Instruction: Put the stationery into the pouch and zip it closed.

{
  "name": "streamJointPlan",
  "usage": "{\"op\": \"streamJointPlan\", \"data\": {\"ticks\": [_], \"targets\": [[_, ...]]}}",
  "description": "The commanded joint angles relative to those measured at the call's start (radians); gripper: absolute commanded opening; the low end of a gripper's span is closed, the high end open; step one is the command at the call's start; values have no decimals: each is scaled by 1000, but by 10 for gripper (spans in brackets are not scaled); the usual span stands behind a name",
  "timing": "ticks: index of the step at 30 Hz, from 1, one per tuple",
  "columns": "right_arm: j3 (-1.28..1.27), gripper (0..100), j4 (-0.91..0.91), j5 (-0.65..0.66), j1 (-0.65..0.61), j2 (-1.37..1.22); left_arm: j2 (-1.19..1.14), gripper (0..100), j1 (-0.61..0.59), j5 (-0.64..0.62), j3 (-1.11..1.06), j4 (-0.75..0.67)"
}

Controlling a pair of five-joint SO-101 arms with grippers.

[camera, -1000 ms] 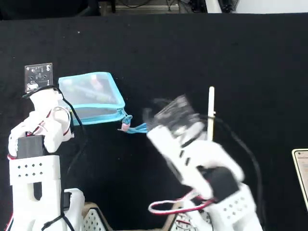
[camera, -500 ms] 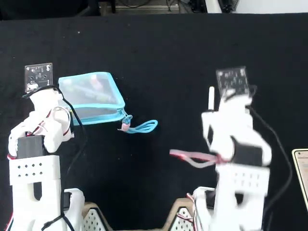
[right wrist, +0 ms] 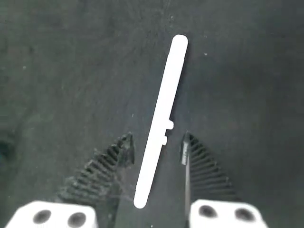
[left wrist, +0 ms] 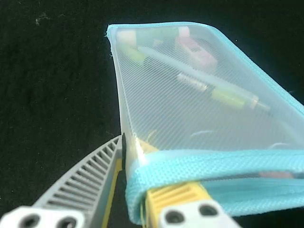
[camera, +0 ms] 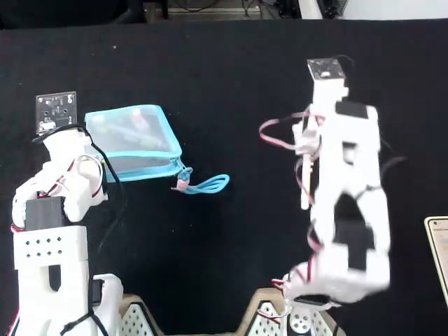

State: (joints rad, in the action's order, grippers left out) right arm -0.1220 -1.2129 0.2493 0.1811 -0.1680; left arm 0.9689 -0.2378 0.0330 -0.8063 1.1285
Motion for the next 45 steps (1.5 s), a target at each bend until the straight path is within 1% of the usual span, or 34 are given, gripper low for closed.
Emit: {"op": "streamJointPlan", "data": {"ticks": [1,7,15,19,20,22,24,26,31,33,36,45], "targets": [[326,158,-95,2,12,-211,11,30,-10,-5,7,-5],[812,159,-276,-49,6,-549,11,30,-10,-5,7,-9],[1412,159,-476,-49,8,-920,11,30,-10,-5,7,-8],[1630,158,-548,-41,8,-1070,11,30,-10,-5,7,-8],[1664,147,-549,-41,11,-1099,11,30,-10,-5,7,-8],[1713,84,-549,-41,14,-1138,11,30,-10,-5,7,-6],[1722,5,-551,-41,14,-1153,11,30,-10,-5,7,-6],[1721,18,-552,-46,12,-1153,11,30,-10,-5,7,-8],[1713,10,-555,-55,15,-1113,11,30,-10,-6,7,-9],[1670,10,-555,-86,15,-1069,11,30,-10,-6,7,-9],[1541,10,-555,-107,6,-963,11,30,-10,-6,7,-9],[1018,11,-546,-97,-69,-518,11,30,-4,-5,7,-9]]}}
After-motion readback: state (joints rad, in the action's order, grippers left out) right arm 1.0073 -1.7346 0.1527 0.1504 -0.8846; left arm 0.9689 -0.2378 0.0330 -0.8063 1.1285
